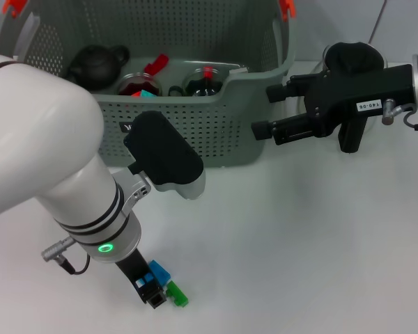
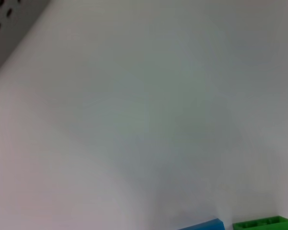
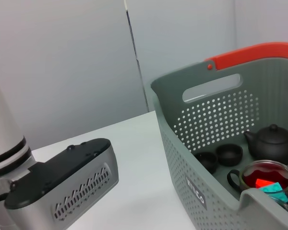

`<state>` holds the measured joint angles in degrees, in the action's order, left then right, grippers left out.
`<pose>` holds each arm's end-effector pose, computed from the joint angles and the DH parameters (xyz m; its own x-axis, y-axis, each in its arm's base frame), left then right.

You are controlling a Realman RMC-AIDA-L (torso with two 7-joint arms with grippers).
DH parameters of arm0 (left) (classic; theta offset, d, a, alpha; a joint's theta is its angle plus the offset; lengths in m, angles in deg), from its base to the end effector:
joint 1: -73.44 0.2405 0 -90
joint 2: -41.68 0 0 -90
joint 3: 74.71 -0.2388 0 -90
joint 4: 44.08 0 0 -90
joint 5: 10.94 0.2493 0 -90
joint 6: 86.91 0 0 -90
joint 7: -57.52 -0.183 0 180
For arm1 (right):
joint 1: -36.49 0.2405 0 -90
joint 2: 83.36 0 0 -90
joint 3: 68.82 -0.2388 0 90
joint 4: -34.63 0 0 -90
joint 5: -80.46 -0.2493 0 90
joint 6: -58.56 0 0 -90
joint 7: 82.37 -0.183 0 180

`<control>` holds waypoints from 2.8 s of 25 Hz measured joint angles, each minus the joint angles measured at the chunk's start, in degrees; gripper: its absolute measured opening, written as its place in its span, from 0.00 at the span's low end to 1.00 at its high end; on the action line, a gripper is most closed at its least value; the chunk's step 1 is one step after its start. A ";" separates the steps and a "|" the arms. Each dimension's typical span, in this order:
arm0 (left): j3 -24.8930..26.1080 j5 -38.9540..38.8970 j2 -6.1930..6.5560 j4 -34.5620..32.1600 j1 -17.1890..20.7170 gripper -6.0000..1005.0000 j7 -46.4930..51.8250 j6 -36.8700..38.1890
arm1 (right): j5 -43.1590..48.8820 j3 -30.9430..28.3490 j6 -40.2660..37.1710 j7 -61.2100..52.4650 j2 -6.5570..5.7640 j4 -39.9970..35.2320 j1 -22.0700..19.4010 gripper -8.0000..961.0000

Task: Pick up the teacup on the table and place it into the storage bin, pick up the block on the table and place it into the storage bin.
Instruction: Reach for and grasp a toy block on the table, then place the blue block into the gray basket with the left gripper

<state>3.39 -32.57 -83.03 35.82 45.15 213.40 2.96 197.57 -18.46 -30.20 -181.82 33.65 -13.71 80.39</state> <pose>-0.1768 0.3194 -0.1067 0.6666 0.5807 -0.4674 0.4297 -0.8117 -0.3956 0.1448 0.4265 -0.0084 0.8918 -0.2929 -0.3447 -0.3413 -0.9359 -0.0876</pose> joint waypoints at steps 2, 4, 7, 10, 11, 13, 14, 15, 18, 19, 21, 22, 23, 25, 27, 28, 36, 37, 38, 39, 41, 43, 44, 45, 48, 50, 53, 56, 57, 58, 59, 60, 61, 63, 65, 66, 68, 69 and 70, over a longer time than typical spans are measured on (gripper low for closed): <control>0.03 -0.03 0.00 0.12 -0.01 0.53 0.01 0.04 | -0.02 0.00 0.00 0.02 -0.01 0.00 -0.01 0.97; 0.01 -0.03 0.00 0.14 -0.07 0.53 0.02 0.04 | -0.06 0.00 -0.02 0.05 -0.02 0.00 -0.05 0.97; 0.00 -0.03 0.00 -0.03 -0.17 0.53 0.08 -0.08 | -0.13 0.00 -0.08 0.09 -0.03 0.00 -0.08 0.97; 0.01 0.05 0.00 -0.05 -0.18 0.52 0.55 -0.23 | -0.14 0.00 -0.09 0.10 -0.03 0.00 -0.07 0.97; 0.02 0.12 0.00 -0.06 -0.18 0.52 0.66 -0.28 | -0.16 0.00 -0.09 0.11 -0.03 0.00 -0.07 0.97; -0.02 0.14 0.02 -0.08 -0.18 0.51 0.71 -0.30 | -0.20 -0.03 -0.10 0.12 -0.05 0.00 -0.06 0.97; -0.11 0.10 0.04 -0.02 -0.18 0.51 0.70 -0.30 | -0.22 -0.11 -0.10 0.14 -0.08 0.00 -0.06 0.97; -0.21 0.07 0.06 0.20 -0.15 0.51 0.66 -0.28 | -0.23 -0.22 -0.10 0.17 -0.09 0.00 -0.05 0.97; -0.30 0.06 0.10 1.38 0.12 0.51 0.48 -0.19 | -0.23 -0.59 -0.21 0.27 -0.12 -0.11 -0.05 0.97; -0.28 0.02 0.12 1.72 0.20 0.50 0.43 -0.13 | -0.23 -0.63 -0.26 0.29 -0.12 -0.12 -0.05 0.97; -0.10 0.01 0.17 1.99 0.22 0.50 0.42 -0.03 | -0.24 -0.69 -0.28 0.34 -0.12 -0.12 -0.05 0.97; -0.03 0.04 0.17 1.97 0.22 0.50 0.41 0.01 | -0.24 -0.71 -0.29 0.38 -0.12 -0.10 -0.05 0.97; 0.00 0.15 0.17 1.88 0.17 0.45 0.41 0.06 | -0.24 -0.74 -0.29 0.41 -0.12 -0.07 -0.05 0.97; 0.05 0.42 0.23 2.08 0.12 0.40 0.40 0.26 | -0.24 -1.02 -0.28 0.55 -0.12 -0.03 -0.07 0.97; 0.53 0.55 0.33 2.99 0.16 0.40 0.31 0.77 | -0.23 -1.25 -0.30 0.74 -0.12 -0.03 -0.12 0.97; 1.32 0.69 0.43 3.88 0.26 0.40 0.17 1.40 | -0.24 -1.33 -0.31 0.80 -0.12 -0.02 -0.13 0.97; 18.82 -3.42 0.40 14.05 2.36 0.40 -5.70 8.52 | -0.31 -1.41 -1.41 0.71 -0.44 0.01 -0.27 0.97; 20.87 -4.65 0.46 15.02 2.43 0.40 -6.24 9.23 | -0.31 -1.41 -1.75 0.58 -0.63 0.01 -0.33 0.97; 23.86 -6.90 0.47 16.30 2.44 0.40 -7.09 10.37 | -0.31 -1.43 -2.22 0.48 -0.84 0.02 -0.35 0.97; 25.98 -8.29 0.52 17.10 2.37 0.40 -7.60 11.01 | -0.31 -1.47 -2.59 0.41 -0.99 0.04 -0.37 0.97; 31.73 -12.91 0.60 18.87 1.56 0.40 -8.76 12.69 | -0.31 -1.69 -3.40 0.38 -1.30 0.08 -0.45 0.97; 36.34 -15.85 0.85 20.07 0.08 0.40 -9.33 13.34 | -0.31 -1.95 -4.03 0.38 -1.61 0.09 -0.52 0.97; 38.00 -16.73 1.02 20.24 -0.74 0.40 -9.53 13.45 | -0.31 -2.06 -4.27 0.37 -1.72 0.09 -0.54 0.97; 40.40 -17.70 1.40 20.38 -2.14 0.40 -9.84 13.31 | -0.31 -2.14 -4.45 0.37 -1.83 0.09 -0.55 0.97; 46.65 -18.84 3.03 18.09 -6.72 0.40 -10.56 11.54 | -0.13 -2.19 -4.79 0.35 -1.96 0.09 -0.57 0.96; 50.08 -19.54 4.67 13.70 -10.40 0.40 -11.36 8.94 | 0.06 -2.02 -4.95 0.34 -2.01 0.10 -0.58 0.97; 52.08 -19.62 8.00 3.00 -15.03 0.40 -12.41 1.87 | 0.14 -1.74 -5.34 0.27 -2.02 0.38 -0.53 0.97; 52.09 -19.29 10.64 -7.08 -18.00 0.41 -13.48 -4.55 | 0.21 -1.70 -5.93 -0.13 -2.08 0.64 -0.42 0.97; 52.19 -19.26 11.74 -11.26 -19.19 0.41 -13.91 -7.07 | 0.22 -1.69 -6.03 -0.34 -2.19 0.65 -0.43 0.97; 52.28 -19.26 12.53 -14.62 -20.06 0.41 -14.26 -9.31 | 0.23 -1.68 -6.10 -0.61 -2.31 0.65 -0.44 0.97; 52.29 -19.19 12.98 -16.63 -20.58 0.41 -14.43 -10.51 | 0.25 -1.66 -6.17 -0.85 -2.42 0.66 -0.46 0.97; 52.29 -19.08 13.50 -18.95 -21.18 0.41 -14.60 -12.06 | 0.28 -1.64 -6.29 -1.13 -2.51 0.68 -0.49 0.97; 52.30 -18.95 13.77 -20.46 -21.47 0.41 -14.73 -13.29 | 0.30 -1.62 -6.38 -1.36 -2.58 0.70 -0.51 0.97; 52.45 -18.82 13.74 -21.54 -21.54 0.40 -14.77 -15.14 | 0.33 -1.58 -6.54 -1.56 -2.64 0.73 -0.51 0.97; 52.54 -18.96 13.42 -21.38 -21.09 0.40 -14.78 -16.96 | 0.33 -1.57 -6.58 -1.66 -2.66 0.73 -0.48 0.97; 52.55 -19.01 13.35 -21.31 -20.97 0.43 -14.78 -17.34 | 0.33 -1.54 -6.59 -1.68 -2.67 0.73 -0.42 0.96; 52.62 -19.21 13.33 -21.43 -20.76 0.47 -14.78 -18.04 | 0.33 -1.45 -6.59 -1.68 -2.66 0.73 -0.29 0.97; 52.63 -19.17 13.36 -21.50 -20.76 0.49 -14.78 -18.09 | 0.34 -1.41 -6.60 -1.69 -2.67 0.73 -0.22 0.97; 52.67 -19.04 13.39 -21.49 -20.76 0.51 -14.76 -18.06 | 0.35 -1.40 -6.60 -1.69 -2.66 0.73 -0.12 0.97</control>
<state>56.06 -51.62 -69.64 14.33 24.39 198.64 -15.09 197.92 -19.86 -36.80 -183.52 30.99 -12.98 80.27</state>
